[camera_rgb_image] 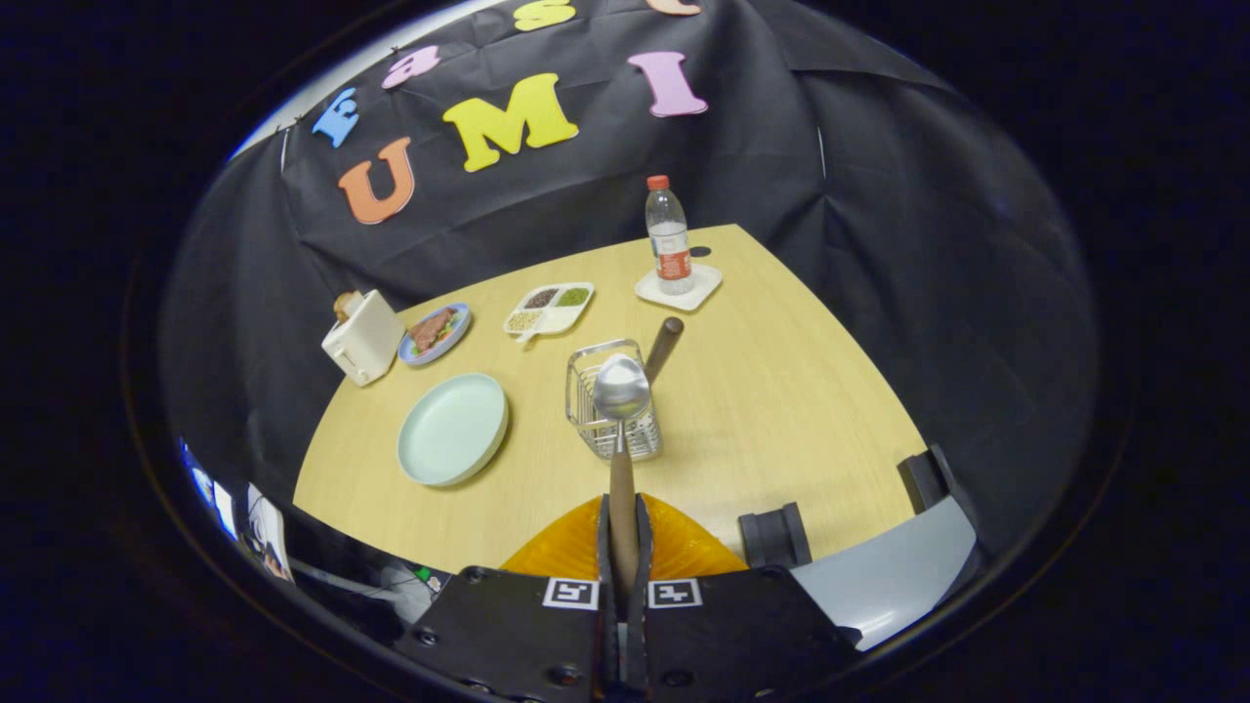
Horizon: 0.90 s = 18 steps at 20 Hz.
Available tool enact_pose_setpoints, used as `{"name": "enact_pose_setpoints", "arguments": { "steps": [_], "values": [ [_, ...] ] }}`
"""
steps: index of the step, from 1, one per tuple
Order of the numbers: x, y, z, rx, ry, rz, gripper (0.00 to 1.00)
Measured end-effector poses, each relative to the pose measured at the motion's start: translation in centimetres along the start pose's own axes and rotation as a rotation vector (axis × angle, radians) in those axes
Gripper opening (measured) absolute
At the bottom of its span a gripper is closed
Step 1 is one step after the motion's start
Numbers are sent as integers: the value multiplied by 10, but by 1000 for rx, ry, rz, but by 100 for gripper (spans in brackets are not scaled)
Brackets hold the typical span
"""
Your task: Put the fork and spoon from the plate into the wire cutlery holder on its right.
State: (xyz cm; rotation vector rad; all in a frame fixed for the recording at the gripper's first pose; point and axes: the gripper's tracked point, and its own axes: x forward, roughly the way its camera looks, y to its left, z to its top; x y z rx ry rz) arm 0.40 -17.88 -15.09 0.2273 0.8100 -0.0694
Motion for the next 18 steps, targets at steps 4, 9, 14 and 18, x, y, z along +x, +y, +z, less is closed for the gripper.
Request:
{"name": "enact_pose_setpoints", "arguments": {
  "steps": [4, 9, 14, 18],
  "values": [
    [17, 11, 4, -12, 30, -10, 4],
    [24, 16, 10, -13, 41, -26, 5],
    [23, 26, 30, -27, -22, -25, 11],
    [15, 33, 44, -44, -77, -27, 16]
  ]
}}
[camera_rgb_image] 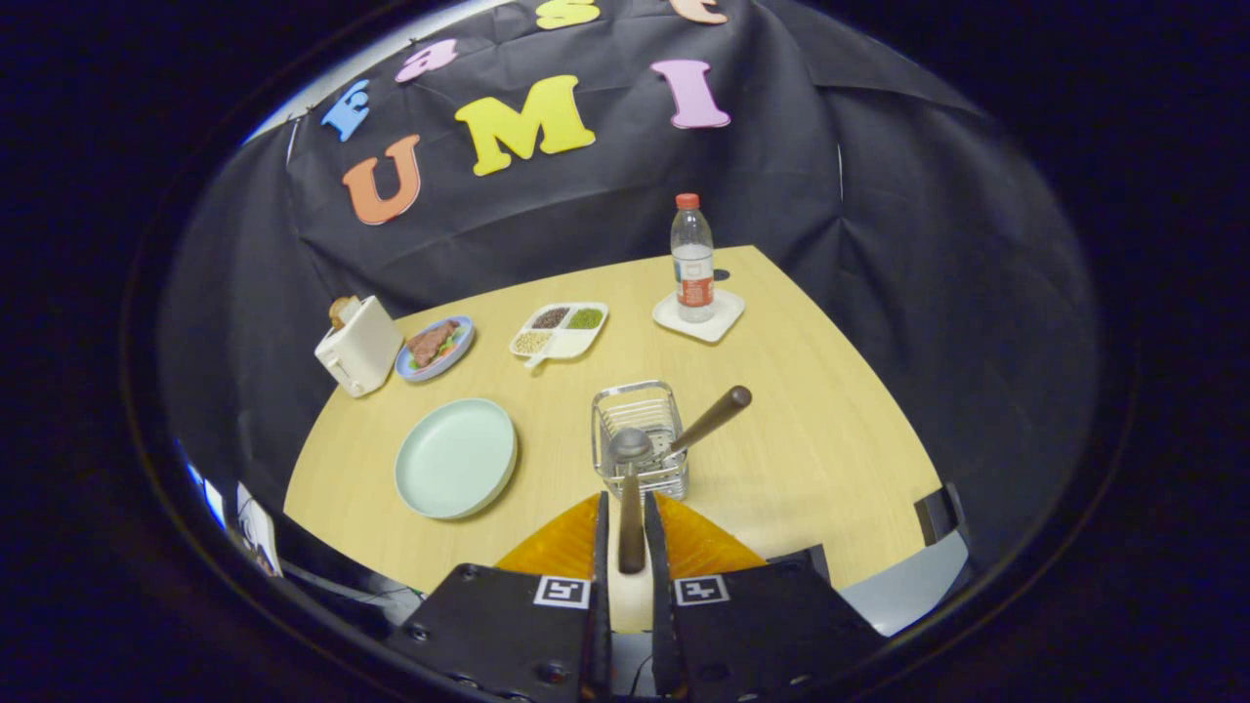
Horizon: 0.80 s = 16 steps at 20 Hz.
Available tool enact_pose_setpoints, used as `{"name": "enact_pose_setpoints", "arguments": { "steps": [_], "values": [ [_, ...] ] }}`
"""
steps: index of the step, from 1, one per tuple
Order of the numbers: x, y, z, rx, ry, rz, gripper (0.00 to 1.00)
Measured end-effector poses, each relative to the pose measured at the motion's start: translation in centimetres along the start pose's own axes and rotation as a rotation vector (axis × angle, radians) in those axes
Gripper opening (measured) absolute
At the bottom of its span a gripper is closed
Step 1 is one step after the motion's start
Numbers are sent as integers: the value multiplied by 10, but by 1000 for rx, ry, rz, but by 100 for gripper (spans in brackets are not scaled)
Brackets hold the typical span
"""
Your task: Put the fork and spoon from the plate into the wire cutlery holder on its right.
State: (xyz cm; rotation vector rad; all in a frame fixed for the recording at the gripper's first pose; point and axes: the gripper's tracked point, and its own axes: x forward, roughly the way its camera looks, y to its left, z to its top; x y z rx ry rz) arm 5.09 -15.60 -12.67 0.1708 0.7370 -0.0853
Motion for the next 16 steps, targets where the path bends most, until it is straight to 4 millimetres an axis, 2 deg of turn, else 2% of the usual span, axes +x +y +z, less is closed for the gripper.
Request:
{"name": "enact_pose_setpoints", "arguments": {
  "steps": [1, 4, 9, 13, 16],
  "values": [
    [-4, 2, 5, -11, -21, 3, 19],
    [-19, 8, 21, -28, -100, -5, 36],
    [-60, 32, 43, -25, -280, -3, 57],
    [-87, 52, 41, -22, -391, 4, 75],
    [-100, 64, 33, -41, -473, -8, 82]
  ]
}}
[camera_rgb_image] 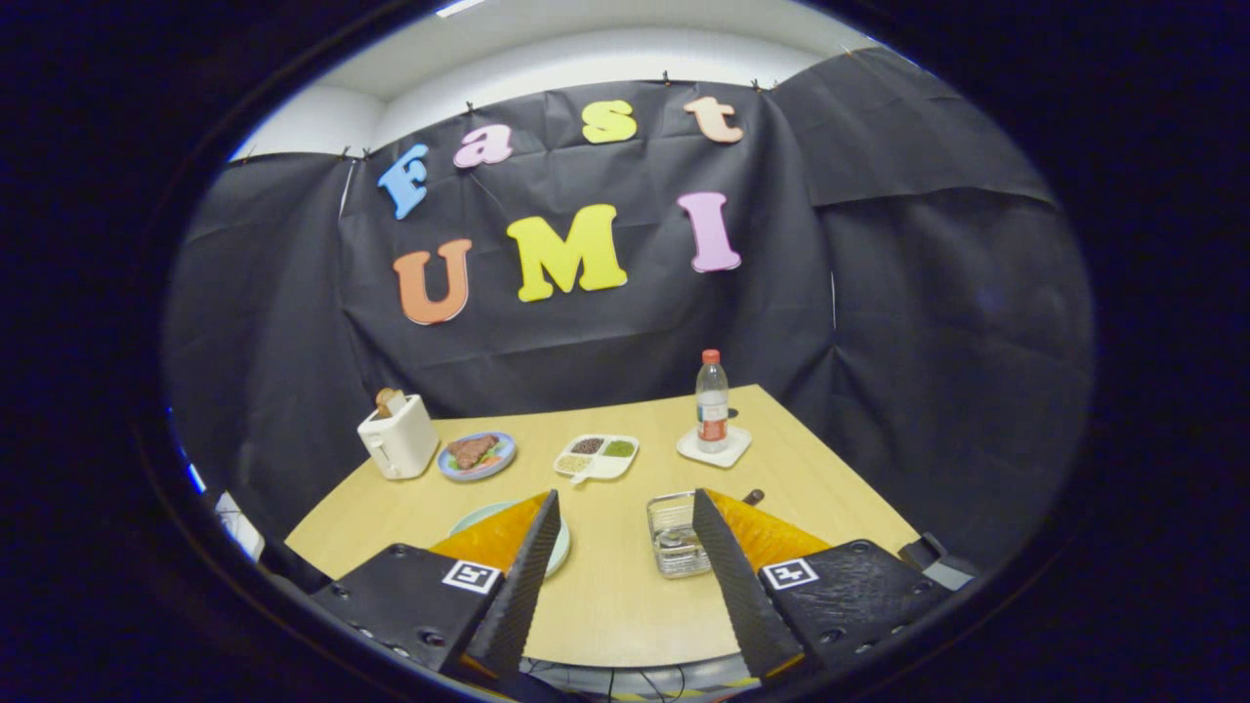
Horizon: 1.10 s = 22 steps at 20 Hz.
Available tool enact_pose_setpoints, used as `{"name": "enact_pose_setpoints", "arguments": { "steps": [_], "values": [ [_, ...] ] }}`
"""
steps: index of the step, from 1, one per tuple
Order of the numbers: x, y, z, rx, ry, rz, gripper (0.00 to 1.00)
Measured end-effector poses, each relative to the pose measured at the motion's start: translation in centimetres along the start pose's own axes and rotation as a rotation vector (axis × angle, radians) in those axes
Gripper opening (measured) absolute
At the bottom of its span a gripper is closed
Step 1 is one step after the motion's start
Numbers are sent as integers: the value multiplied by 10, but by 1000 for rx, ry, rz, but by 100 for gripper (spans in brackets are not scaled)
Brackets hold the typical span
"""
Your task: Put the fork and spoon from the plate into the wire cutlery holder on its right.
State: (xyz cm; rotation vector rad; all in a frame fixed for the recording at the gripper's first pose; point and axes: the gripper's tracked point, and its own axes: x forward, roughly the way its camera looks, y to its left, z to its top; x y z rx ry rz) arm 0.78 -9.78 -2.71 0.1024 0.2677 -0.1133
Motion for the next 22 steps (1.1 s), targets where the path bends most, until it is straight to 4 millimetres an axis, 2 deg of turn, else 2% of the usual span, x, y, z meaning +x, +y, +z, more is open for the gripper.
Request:
{"name": "enact_pose_setpoints", "arguments": {
  "steps": [6, 8, 12, 14, 16, 22],
  "values": [
    [-18, 15, -12, -40, -97, -9, 96],
    [-23, 20, -17, -102, -121, -37, 96],
    [-38, 48, -19, -130, -188, -11, 96],
    [-43, 43, -22, -126, -206, -33, 97],
    [-49, 52, -22, -142, -221, -20, 97],
    [-53, 56, -23, -165, -243, -10, 97]
  ]
}}
